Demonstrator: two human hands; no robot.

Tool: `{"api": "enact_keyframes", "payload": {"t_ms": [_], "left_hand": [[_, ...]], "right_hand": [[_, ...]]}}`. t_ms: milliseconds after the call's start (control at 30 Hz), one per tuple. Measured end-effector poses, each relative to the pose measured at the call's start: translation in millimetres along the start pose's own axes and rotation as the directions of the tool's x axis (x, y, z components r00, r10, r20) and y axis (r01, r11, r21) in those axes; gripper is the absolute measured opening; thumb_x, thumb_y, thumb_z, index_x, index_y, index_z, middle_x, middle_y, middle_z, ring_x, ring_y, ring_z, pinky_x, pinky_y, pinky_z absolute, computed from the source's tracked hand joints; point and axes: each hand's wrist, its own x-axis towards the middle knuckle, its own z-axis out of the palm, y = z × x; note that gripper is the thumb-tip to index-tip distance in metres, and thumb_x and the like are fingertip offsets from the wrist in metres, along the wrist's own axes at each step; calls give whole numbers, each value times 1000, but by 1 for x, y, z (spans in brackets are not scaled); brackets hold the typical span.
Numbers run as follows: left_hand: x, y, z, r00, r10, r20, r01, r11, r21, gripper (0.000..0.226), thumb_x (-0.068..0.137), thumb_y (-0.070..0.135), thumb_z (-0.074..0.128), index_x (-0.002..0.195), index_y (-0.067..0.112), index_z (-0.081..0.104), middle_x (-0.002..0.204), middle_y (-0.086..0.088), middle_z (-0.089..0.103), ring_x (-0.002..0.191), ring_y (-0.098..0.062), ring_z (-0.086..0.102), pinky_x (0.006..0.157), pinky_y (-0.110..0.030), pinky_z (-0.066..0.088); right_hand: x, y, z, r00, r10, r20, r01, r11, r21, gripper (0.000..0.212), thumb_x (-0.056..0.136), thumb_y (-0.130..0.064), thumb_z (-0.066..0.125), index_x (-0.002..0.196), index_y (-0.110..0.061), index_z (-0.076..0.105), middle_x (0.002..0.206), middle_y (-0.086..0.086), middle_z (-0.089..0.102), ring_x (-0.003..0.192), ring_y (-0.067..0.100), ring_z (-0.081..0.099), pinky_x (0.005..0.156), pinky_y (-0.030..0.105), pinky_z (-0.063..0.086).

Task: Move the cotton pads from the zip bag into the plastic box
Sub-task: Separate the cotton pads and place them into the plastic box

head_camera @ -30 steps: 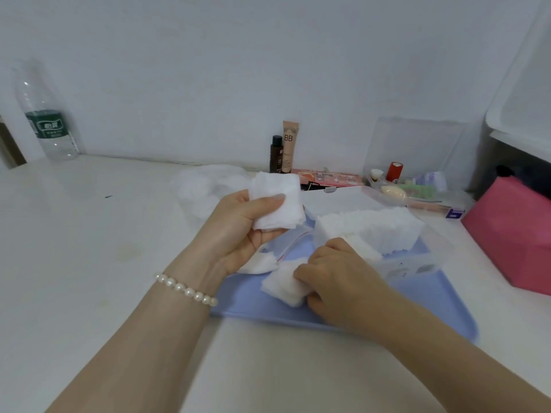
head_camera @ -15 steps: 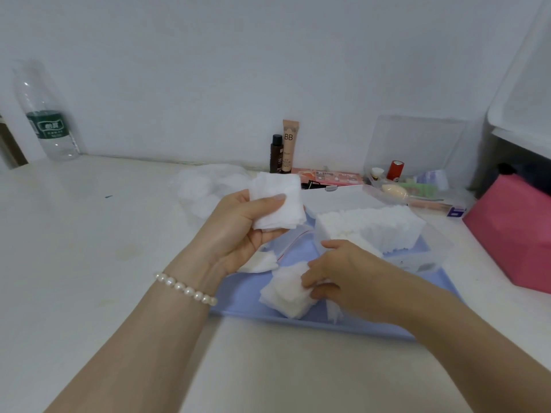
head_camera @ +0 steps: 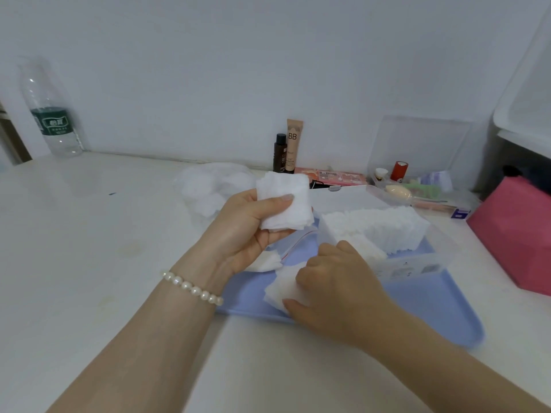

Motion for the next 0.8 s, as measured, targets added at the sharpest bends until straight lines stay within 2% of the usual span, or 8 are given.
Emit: {"api": "enact_keyframes", "payload": {"t_ms": [300, 467, 533, 633, 667, 700, 733, 800], "left_hand": [[1, -1, 0, 1000, -2, -29, 2, 1000, 15, 30, 84, 1, 58, 113, -7, 58, 108, -22, 68, 99, -31, 67, 82, -38, 56], [1, -2, 0, 1000, -5, -30, 5, 1000, 12, 27, 84, 1, 58, 111, -7, 59, 104, -22, 69, 94, -30, 69, 81, -39, 56], [1, -2, 0, 1000, -6, -29, 7, 1000, 19, 29, 85, 1, 58, 112, -7, 59, 105, -22, 69, 96, -31, 68, 83, -40, 55], [1, -2, -1, 999, -3, -36, 4, 1000, 22, 32, 84, 2, 58, 115, -8, 57, 108, -22, 68, 99, -32, 67, 84, -40, 55], [2, -2, -1, 999, -1, -38, 2, 1000, 20, 32, 85, 1, 58, 115, -8, 57, 108, -23, 67, 99, -32, 67, 83, -40, 55], [2, -2, -1, 999, 0, -37, 1, 1000, 16, 32, 85, 1, 57, 116, -8, 56, 109, -23, 67, 99, -32, 67, 83, -40, 55], [2, -2, -1, 999, 2, -37, -2, 1000, 12, 31, 86, 1, 56, 116, -8, 56, 110, -23, 67, 100, -32, 66, 83, -40, 55], [3, -3, -1, 999, 13, -40, -12, 1000, 5, 28, 87, -1, 55, 113, -7, 58, 108, -23, 67, 97, -30, 67, 82, -38, 56]], "right_hand": [[-1, -8, -1, 995, 101, -8, -101, 995, -15, 34, 51, -46, 57, 37, -19, 43, 32, -3, 39, 44, 17, 18, 56, 25, 24], [-1, -7, 0, 995, 98, 1, -98, 995, 35, 29, 34, -32, 71, 52, -21, 51, 34, -4, 38, 43, 18, 18, 53, 23, 21], [-1, -5, -3, 994, 105, 29, -106, 993, 57, 39, 25, -26, 74, 57, -21, 54, 34, 0, 29, 42, 15, 17, 45, 21, 12], [2, 0, -2, 987, 160, 25, -161, 983, 86, 45, 18, -11, 77, 56, -18, 54, 43, -4, 20, 42, 10, 21, 50, 12, -2], [1, 2, -1, 982, 186, 25, -188, 974, 129, 39, 27, -7, 80, 57, -16, 57, 45, -5, 26, 42, 14, 27, 43, 14, 3], [2, 5, -4, 970, 235, 55, -241, 950, 197, 26, 46, -6, 80, 64, -14, 63, 48, 0, 39, 46, 20, 38, 38, 20, 17], [5, 11, -10, 957, 272, 99, -289, 914, 285, 10, 68, -8, 73, 74, -14, 68, 57, 4, 54, 55, 24, 49, 44, 29, 33], [10, 24, -24, 930, 344, 127, -347, 715, 607, 9, 84, -11, 64, 80, -13, 72, 70, 4, 65, 64, 16, 55, 61, 30, 43]]}}
